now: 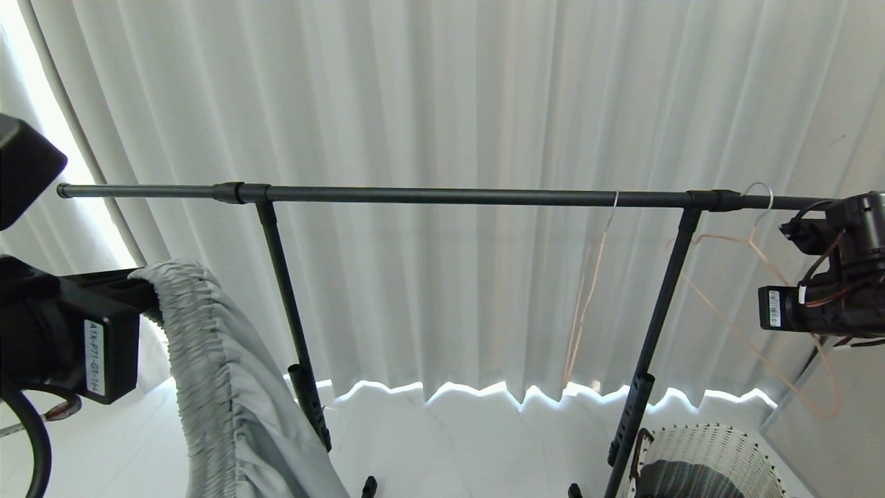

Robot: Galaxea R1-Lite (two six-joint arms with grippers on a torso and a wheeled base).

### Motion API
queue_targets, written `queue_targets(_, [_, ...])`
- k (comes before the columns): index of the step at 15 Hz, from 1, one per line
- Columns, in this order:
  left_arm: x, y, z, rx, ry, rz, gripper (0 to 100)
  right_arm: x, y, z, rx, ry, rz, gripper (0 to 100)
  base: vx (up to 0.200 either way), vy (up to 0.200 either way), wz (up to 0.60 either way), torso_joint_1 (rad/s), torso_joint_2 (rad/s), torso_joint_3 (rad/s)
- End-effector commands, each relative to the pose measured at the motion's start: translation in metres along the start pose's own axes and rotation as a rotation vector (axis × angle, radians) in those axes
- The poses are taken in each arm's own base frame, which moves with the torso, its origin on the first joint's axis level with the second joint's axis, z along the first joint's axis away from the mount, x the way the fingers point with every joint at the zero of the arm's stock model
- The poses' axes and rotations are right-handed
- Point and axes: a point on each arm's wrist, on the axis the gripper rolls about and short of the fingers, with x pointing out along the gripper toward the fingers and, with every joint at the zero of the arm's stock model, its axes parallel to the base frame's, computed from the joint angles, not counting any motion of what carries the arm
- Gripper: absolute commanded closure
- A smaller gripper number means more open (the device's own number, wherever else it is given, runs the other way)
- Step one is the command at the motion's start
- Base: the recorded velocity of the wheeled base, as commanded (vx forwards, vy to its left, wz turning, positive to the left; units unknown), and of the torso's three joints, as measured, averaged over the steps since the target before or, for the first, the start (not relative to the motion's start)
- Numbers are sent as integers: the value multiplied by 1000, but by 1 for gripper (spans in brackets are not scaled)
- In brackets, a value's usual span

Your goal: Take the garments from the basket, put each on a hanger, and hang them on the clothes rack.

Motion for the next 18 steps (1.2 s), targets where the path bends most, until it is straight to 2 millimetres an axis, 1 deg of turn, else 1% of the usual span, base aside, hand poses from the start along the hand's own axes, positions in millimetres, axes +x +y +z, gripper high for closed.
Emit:
queue_targets(1, [0,0,-3,4,6,0,100,-14,-3,-5,0,-16,4,100,0,0,0,0,0,0])
queue_targets(3, [0,-1,-5,9,13,-1,100,-23,-6,-14,-2,-12,3,100,-200,0,0,5,2,7])
queue_targets(5, [1,-2,-7,13,20,-2,100,-37,-11,-28,-4,-10,3,100,-200,0,0,12,10,5])
queue_targets(12, [8,-8,-27,37,60,-7,100,-85,-28,-82,-11,-26,13,100,-200,0,0,-5,-2,2])
queue_targets(14, [10,-10,-30,43,70,-8,100,-98,-30,-90,-16,-41,28,100,-200,0,0,7,5,2])
queue_targets(17, [11,-11,-36,50,85,-10,100,-112,-26,-92,-53,-82,78,100,-200,0,0,2,2,5])
queue_targets(18, [12,-12,-36,48,81,-11,100,-115,-25,-92,-65,-94,94,100,0,0,0,0,0,0])
